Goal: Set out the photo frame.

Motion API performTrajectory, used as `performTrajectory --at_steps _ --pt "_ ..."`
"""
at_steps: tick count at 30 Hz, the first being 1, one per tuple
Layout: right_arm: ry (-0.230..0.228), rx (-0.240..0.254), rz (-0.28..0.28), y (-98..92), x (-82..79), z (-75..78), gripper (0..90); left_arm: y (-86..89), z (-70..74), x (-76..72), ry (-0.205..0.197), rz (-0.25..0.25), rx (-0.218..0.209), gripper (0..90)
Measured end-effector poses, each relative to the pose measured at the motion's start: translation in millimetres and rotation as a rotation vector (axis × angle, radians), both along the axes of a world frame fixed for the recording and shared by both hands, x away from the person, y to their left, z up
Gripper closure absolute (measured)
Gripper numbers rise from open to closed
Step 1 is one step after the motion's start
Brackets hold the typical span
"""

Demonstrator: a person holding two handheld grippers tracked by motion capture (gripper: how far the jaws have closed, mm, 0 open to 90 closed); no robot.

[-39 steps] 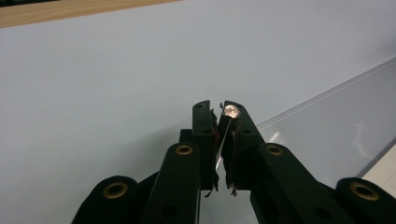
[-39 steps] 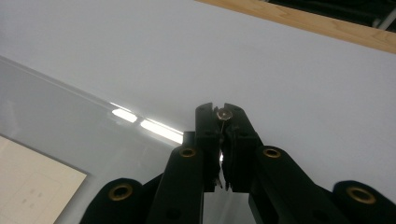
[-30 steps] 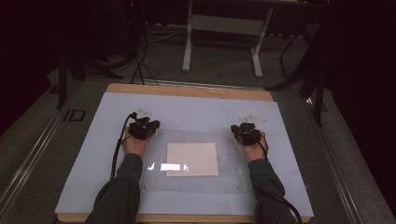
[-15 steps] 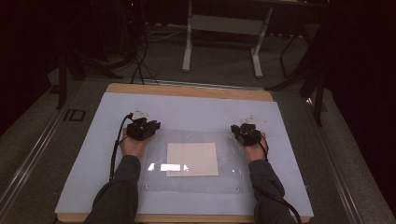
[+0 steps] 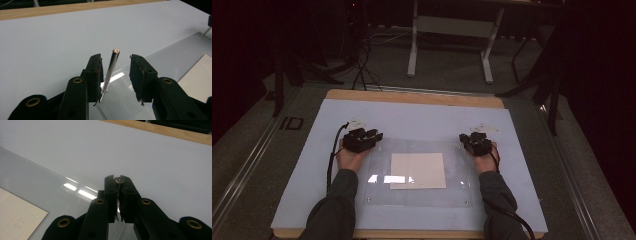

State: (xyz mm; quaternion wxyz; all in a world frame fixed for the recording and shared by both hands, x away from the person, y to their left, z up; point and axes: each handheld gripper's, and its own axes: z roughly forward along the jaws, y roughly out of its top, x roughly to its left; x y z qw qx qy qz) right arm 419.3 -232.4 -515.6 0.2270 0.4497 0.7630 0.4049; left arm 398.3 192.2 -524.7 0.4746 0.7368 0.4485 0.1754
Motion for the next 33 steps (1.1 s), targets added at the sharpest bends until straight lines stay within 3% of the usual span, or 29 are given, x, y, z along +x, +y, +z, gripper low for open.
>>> performTrajectory --at_steps 5,9,12,17,20,23,26,29,32,33 --pt "0.006 0.002 -0.002 0.0 0.3 1.1 82.9 2.2 0.7 -2.0 -0.02 -0.023 -0.008 62.8" --pt "-0.003 0.039 0.01 -3.6 -1.0 5.7 76.7 4.1 2.0 -2.6 -0.029 -0.012 0.003 68.2" --pt "-0.005 0.038 0.028 -6.1 -2.3 8.8 75.9 4.8 2.5 -2.9 -0.033 -0.003 0.002 71.1" --pt "-0.003 0.048 0.044 -11.2 -2.4 7.3 79.1 5.0 1.3 -2.5 -0.03 -0.007 0.015 79.3" --pt "-0.001 0.065 0.047 -12.8 -2.0 4.7 82.3 3.6 -1.2 -2.1 -0.021 -0.014 0.051 83.5" --pt "-0.004 0.074 0.047 -11.9 -1.9 3.4 83.5 3.8 -1.3 -1.7 -0.024 -0.017 0.054 83.7" --pt "-0.01 0.078 0.051 -12.2 -1.5 2.2 83.8 2.5 -0.8 -0.2 -0.046 -0.013 0.054 76.7" --pt "-0.014 0.075 0.052 -12.2 -1.9 1.9 84.0 0.9 0.3 2.9 -0.05 -0.012 0.047 75.1" --pt "-0.017 0.076 0.052 -12.0 -1.8 1.5 84.2 -1.4 1.2 6.6 -0.046 -0.026 0.042 77.2" --pt "-0.018 0.075 0.053 -12.1 -1.7 1.6 84.4 -2.1 1.7 6.8 -0.044 -0.02 0.051 82.8"
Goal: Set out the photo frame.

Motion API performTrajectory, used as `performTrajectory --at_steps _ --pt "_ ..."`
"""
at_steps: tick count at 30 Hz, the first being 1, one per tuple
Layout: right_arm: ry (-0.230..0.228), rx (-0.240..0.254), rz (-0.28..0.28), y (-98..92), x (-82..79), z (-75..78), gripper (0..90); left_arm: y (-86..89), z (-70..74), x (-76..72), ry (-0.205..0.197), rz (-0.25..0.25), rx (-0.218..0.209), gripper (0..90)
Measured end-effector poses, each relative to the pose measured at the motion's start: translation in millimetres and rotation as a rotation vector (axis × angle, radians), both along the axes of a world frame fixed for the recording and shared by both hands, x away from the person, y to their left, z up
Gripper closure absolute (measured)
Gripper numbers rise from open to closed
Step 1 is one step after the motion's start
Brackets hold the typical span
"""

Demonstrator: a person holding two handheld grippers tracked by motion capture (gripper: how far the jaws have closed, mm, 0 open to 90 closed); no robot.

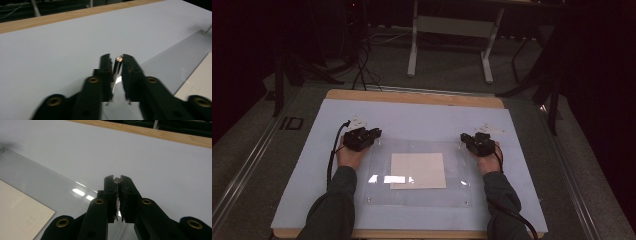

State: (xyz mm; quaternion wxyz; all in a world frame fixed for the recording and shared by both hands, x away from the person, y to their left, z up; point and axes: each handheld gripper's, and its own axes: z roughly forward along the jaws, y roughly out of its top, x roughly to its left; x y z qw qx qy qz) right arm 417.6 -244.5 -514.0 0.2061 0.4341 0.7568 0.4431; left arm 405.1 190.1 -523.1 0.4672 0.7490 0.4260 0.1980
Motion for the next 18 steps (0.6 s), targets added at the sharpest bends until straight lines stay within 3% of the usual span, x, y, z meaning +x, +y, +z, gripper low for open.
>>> performTrajectory --at_steps 7,18 --pt "-0.005 -0.012 0.001 1.0 1.7 0.6 84.9 -0.6 2.1 -3.3 0.004 0.007 0.022 84.7" --pt "-0.006 -0.016 0.001 1.9 3.8 0.0 85.1 -1.9 1.4 -3.3 0.004 0.023 0.02 85.1"
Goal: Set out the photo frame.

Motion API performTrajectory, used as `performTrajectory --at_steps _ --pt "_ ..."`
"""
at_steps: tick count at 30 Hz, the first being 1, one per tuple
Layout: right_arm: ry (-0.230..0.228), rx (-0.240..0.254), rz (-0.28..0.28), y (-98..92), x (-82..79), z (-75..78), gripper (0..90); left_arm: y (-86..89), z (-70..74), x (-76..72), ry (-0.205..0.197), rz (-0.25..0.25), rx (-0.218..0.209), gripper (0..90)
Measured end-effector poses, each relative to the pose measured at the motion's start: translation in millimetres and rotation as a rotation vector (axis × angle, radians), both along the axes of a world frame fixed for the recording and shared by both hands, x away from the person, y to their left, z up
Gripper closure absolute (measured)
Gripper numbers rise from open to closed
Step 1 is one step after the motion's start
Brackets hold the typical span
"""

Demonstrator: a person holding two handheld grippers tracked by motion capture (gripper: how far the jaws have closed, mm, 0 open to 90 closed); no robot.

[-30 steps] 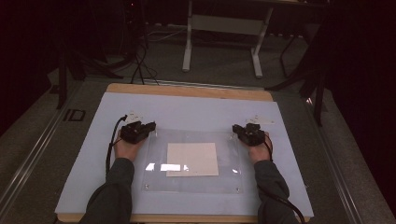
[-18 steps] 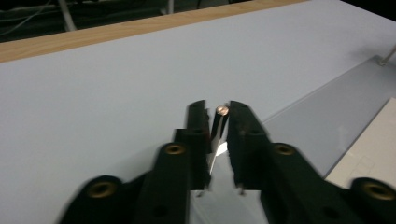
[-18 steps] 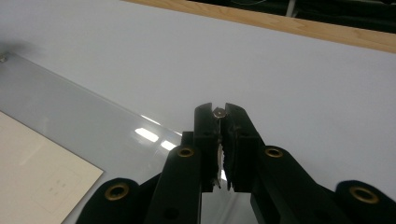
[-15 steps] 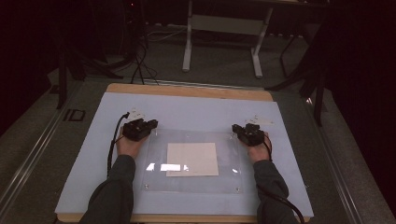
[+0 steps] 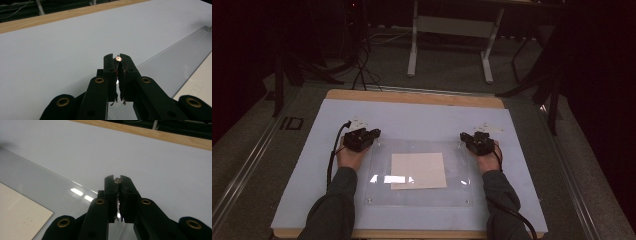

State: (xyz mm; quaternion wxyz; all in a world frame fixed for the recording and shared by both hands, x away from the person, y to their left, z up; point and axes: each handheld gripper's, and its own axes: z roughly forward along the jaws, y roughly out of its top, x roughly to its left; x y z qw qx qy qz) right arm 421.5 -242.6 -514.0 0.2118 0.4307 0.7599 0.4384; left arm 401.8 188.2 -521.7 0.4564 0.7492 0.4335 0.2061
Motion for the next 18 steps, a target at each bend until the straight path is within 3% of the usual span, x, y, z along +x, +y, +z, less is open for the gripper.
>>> performTrajectory --at_steps 10,18 --pt "0.032 -0.009 0.003 0.8 6.6 2.7 85.7 -0.7 2.6 6.0 0.034 0.008 0.005 85.6" --pt "0.063 0.025 -0.004 -0.5 15.4 2.3 85.7 0.7 2.2 13.6 0.061 0.016 -0.024 85.8"
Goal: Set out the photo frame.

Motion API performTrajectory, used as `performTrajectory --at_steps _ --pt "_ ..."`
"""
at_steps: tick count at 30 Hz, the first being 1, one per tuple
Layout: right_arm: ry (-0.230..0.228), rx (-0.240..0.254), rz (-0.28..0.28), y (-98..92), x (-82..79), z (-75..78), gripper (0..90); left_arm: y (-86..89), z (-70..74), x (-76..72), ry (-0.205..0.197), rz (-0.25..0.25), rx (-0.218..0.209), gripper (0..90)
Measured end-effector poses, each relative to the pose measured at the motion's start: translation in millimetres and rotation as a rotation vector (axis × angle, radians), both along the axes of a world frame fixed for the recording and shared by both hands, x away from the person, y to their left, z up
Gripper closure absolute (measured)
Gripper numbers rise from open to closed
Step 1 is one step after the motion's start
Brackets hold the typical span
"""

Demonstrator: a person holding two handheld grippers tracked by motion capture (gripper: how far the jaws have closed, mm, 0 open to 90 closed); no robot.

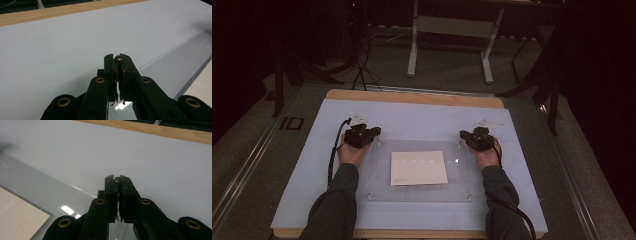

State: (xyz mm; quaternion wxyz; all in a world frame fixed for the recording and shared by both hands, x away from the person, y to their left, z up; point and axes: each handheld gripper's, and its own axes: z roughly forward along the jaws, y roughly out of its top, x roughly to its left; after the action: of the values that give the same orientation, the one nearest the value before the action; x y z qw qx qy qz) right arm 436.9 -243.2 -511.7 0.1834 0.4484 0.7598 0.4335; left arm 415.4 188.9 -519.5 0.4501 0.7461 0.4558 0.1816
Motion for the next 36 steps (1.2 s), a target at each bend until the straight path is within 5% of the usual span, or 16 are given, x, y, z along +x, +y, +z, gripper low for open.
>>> performTrajectory --at_steps 24,33,36 --pt "0.087 0.022 -0.058 4.8 14.6 4.6 85.7 0.3 2.1 9.1 0.051 0.027 -0.036 84.1" --pt "0.1 0.013 -0.069 6.4 15.1 5.6 85.7 0.1 -0.1 3.1 0.03 0.052 0.004 61.7" --pt "0.1 0.016 -0.068 6.0 14.9 5.2 85.7 4.6 0.6 -2.3 0.011 0.049 0.011 60.8"
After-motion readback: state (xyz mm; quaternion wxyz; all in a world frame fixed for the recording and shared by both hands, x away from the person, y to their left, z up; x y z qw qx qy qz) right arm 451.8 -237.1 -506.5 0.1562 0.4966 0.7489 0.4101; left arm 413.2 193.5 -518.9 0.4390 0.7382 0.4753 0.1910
